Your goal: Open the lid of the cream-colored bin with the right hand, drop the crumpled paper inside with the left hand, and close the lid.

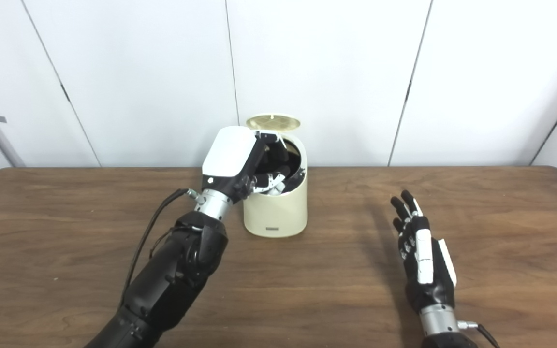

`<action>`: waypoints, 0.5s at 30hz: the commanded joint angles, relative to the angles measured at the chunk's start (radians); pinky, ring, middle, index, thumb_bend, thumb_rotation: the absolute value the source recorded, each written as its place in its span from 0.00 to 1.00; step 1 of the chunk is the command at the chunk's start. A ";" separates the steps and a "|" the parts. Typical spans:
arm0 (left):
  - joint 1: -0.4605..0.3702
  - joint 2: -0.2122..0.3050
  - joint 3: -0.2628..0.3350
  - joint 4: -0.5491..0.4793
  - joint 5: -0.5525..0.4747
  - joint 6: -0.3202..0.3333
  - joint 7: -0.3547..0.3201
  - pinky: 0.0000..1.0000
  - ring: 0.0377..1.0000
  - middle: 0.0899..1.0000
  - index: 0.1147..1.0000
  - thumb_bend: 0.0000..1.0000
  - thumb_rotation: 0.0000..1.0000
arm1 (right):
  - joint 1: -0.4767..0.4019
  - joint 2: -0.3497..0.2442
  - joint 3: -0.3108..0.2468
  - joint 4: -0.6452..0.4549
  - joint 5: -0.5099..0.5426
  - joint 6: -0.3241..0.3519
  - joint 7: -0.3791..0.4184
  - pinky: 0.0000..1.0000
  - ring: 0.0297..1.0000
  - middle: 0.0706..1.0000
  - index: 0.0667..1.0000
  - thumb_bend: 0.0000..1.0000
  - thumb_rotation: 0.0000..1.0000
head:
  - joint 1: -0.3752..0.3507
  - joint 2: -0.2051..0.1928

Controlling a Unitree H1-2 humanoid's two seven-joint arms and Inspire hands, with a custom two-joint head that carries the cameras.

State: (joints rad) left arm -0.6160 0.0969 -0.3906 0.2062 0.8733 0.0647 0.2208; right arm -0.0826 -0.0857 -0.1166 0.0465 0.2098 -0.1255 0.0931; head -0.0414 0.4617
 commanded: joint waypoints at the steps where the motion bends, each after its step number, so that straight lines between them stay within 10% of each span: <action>1: -0.043 0.000 0.008 -0.037 0.012 -0.015 0.016 0.31 0.41 0.47 0.38 0.47 0.00 | 0.071 0.013 0.007 0.118 -0.001 -0.010 0.011 1.00 1.00 0.93 0.96 0.51 1.00 | -0.002 0.001; 15: -0.021 0.010 0.018 -0.068 0.012 -0.041 0.037 0.32 0.40 0.44 0.38 0.47 0.00 | 0.074 0.009 0.004 0.120 0.006 -0.010 0.014 1.00 1.00 0.92 0.96 0.51 1.00 | 0.001 -0.001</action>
State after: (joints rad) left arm -0.6009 0.1035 -0.3839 0.1742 0.8743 0.0485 0.2277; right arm -0.0854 -0.0882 -0.1167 0.0514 0.2101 -0.1257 0.0932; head -0.0399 0.4602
